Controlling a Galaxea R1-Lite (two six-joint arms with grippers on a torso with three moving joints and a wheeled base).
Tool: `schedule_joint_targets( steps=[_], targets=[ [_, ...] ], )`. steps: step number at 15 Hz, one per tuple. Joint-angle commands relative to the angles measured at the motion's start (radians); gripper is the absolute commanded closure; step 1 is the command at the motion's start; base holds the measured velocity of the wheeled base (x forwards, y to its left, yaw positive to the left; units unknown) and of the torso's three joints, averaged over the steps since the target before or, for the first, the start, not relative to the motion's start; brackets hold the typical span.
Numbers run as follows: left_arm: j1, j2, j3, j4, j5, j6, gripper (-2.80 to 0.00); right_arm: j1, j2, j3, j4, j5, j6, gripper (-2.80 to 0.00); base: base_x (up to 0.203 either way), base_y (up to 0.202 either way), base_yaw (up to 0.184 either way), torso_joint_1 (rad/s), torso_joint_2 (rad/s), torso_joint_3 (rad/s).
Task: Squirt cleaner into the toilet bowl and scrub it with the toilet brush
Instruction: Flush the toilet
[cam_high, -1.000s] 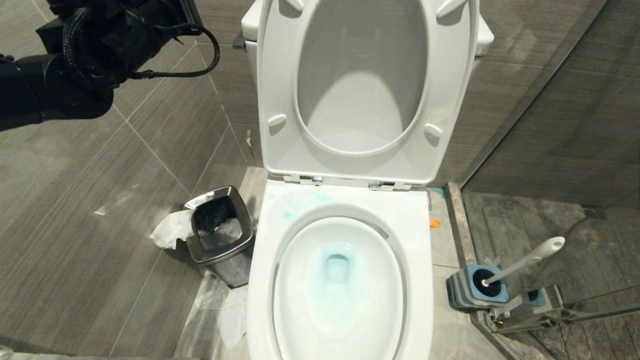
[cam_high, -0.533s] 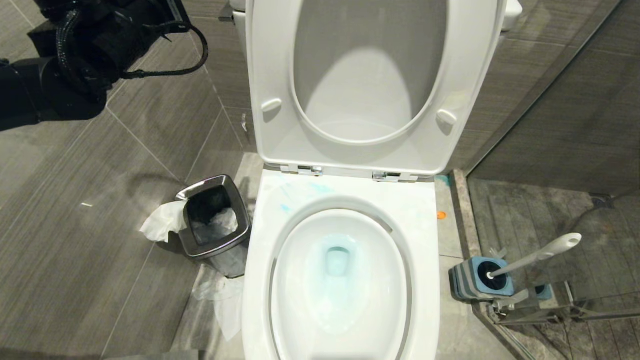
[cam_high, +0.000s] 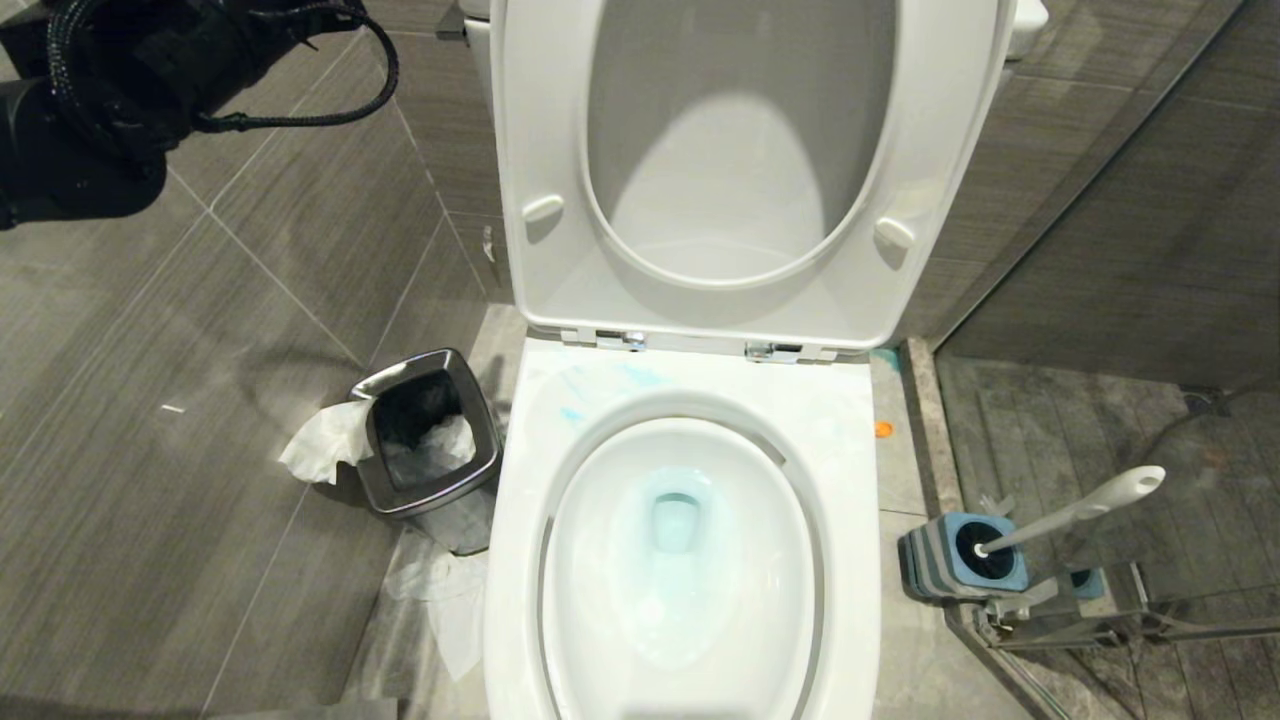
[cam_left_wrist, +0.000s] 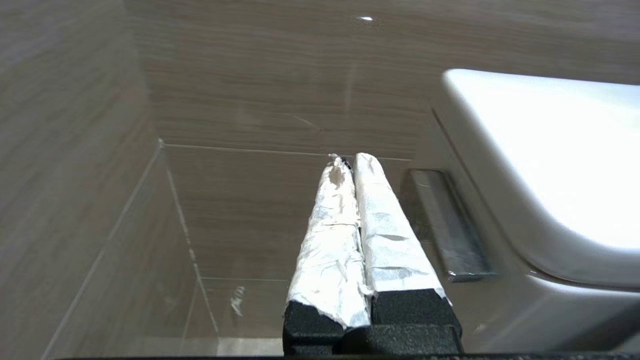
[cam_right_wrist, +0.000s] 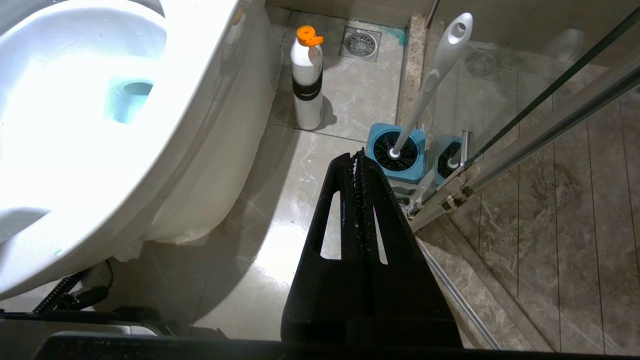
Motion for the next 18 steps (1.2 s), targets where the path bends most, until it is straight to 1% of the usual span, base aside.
schedule_joint_targets(
  steps=[1,6,13,18],
  targets=[
    [-0.031,-0.006,0.0,0.013,-0.002,0.0,0.0,0.0,0.001,0.0,0.0,0.001,0.0,0.0,0.0,0.0,0.0,0.0,0.0,0.0],
    [-0.072,0.015,0.018,0.016,0.001,0.0,0.0,0.0,0.001,0.0,0.0,0.001,0.0,0.0,0.0,0.0,0.0,0.0,0.0,0.0],
    [-0.09,0.039,0.02,0.016,0.001,0.0,0.0,0.0,0.001,0.0,0.0,0.001,0.0,0.0,0.0,0.0,0.0,0.0,0.0,0.0],
    [-0.121,0.071,0.021,0.016,0.001,0.001,0.0,0.0,0.001,0.0,0.0,0.001,0.0,0.0,0.0,0.0,0.0,0.0,0.0,0.0]
  ],
)
